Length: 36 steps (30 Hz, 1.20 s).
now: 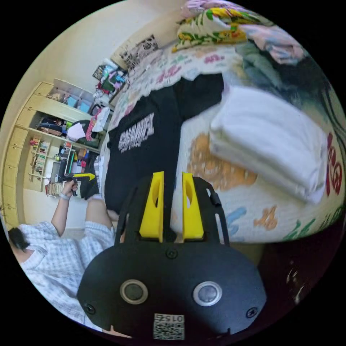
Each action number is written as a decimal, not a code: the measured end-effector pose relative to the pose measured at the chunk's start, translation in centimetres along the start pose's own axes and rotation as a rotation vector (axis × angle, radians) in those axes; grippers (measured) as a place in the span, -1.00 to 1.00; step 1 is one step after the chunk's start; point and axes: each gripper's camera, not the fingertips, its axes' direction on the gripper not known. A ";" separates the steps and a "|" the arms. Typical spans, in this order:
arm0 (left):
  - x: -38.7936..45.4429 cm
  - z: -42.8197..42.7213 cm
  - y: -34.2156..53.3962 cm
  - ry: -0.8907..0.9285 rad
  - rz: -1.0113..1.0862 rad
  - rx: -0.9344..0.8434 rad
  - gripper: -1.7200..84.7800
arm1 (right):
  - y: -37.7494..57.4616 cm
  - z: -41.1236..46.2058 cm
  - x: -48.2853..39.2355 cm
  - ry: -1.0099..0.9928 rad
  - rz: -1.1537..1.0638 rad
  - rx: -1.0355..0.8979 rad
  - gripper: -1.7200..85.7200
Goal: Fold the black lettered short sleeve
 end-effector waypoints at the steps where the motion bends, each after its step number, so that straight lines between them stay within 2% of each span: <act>1: 0.9 -0.3 -1.8 0.008 0.033 0.018 -0.82 | -1.2 -0.1 0.1 0.015 -0.008 0.014 -0.77; 6: 9.9 -0.3 -18.1 0.100 0.290 0.131 -0.81 | -11.3 1.2 2.2 0.160 -0.024 0.019 -0.75; 9: 14.9 1.7 -26.9 0.136 0.380 0.120 -0.79 | -15.5 2.9 3.8 0.182 -0.006 -0.016 -0.74; 14: 21.6 7.1 -38.4 0.155 0.429 0.049 -0.75 | -20.0 6.7 5.2 0.168 -0.016 -0.134 -0.76; 18: 25.1 11.8 -43.7 0.071 0.427 0.059 -0.73 | -21.3 8.7 5.1 0.140 -0.059 -0.166 -0.89; 22: 25.9 15.5 -45.3 0.006 0.417 0.003 -0.78 | -21.3 8.9 3.9 0.138 -0.112 -0.107 -0.94; 23: 25.7 16.2 -45.3 -0.030 0.401 -0.008 -0.87 | -21.1 8.9 3.4 0.156 -0.125 -0.085 -0.95; 25: 25.6 15.6 -44.7 0.034 0.437 0.032 -0.94 | -20.9 9.1 2.8 0.184 -0.135 -0.059 -0.95; 26: 25.4 14.8 -44.1 0.149 0.472 0.088 -0.95 | -20.7 9.3 2.4 0.191 -0.132 -0.042 -0.95; 28: 25.3 13.6 -42.6 0.211 0.538 0.194 -0.95 | -20.5 9.6 2.1 0.213 -0.108 0.000 -0.95; 32: 23.8 14.5 -40.1 0.109 0.550 0.131 -0.86 | -21.4 12.1 1.6 0.173 -0.046 -0.037 -0.91; 34: 22.6 12.8 -37.9 0.135 0.572 0.231 -0.81 | -21.4 12.3 0.4 0.206 -0.053 -0.015 -0.85; 36: 20.3 9.1 -33.5 0.161 0.593 0.437 -0.78 | -20.9 12.1 -1.7 0.268 -0.049 0.021 -0.82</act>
